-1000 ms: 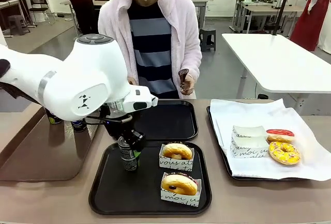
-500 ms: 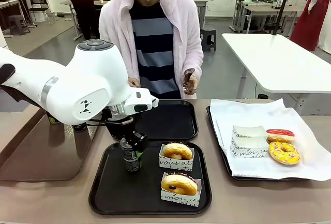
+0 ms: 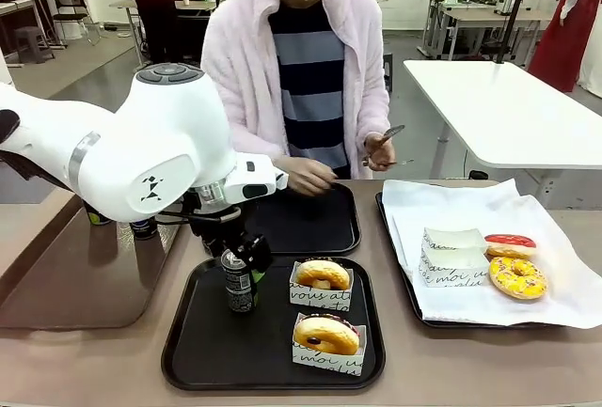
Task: Set up donuts and drinks on trays.
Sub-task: Pick up one Pepsi coke and place it on the Flat Tray, then pick up one Pepsi coke from the Handle tray and place it on the Flat Tray without a Pepsi coke.
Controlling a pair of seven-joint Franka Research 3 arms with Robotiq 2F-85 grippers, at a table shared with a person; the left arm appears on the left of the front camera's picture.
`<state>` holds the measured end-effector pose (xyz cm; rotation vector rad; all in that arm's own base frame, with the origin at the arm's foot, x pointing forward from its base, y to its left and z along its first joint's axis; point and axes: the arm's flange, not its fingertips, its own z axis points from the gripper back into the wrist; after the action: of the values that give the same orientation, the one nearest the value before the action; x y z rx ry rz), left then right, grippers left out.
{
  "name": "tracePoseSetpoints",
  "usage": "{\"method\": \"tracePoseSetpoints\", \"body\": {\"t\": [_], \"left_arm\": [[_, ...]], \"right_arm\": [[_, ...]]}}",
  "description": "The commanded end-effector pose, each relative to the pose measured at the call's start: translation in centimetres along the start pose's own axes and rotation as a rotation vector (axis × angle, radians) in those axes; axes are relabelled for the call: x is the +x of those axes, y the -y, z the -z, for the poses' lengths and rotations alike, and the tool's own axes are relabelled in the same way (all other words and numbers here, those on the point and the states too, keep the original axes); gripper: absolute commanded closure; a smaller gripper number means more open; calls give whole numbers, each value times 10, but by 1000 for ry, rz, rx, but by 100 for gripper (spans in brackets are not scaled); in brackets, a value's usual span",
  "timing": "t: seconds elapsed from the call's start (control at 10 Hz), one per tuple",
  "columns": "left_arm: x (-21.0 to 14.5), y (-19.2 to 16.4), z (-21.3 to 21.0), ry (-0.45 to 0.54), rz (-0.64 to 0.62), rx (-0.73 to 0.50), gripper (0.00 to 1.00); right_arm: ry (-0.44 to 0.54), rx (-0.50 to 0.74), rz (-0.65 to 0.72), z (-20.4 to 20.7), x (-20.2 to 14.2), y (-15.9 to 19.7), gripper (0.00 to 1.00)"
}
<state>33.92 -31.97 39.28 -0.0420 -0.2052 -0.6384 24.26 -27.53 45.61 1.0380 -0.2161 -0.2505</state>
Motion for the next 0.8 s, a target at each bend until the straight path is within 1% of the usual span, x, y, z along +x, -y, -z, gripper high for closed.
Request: {"method": "tracePoseSetpoints", "body": {"t": [0.0, 0.2, 0.3, 0.4, 0.5, 0.6, 0.7], "left_arm": [[-6, 3, -22, -11, -10, 16, 0], [-28, 8, -64, -21, -9, 53, 0], [-38, 4, -82, -12, 4, 61, 0], [-55, -1, -95, 5, -10, 61, 0], [-60, -9, -105, 15, -24, 64, 0], [-67, -15, -108, 30, -51, 93, 0], [-44, 0, -102, 2, -15, 79, 0]], "right_arm": [[6, 24, -18, -1, 2, 0, 0], [6, 24, -18, -1, 2, 0, 0], [6, 24, -18, -1, 2, 0, 0], [6, 24, -18, -1, 2, 0, 0], [6, 24, -18, -1, 2, 0, 0], [6, 24, -18, -1, 2, 0, 0], [6, 24, -18, -1, 2, 0, 0]]}}
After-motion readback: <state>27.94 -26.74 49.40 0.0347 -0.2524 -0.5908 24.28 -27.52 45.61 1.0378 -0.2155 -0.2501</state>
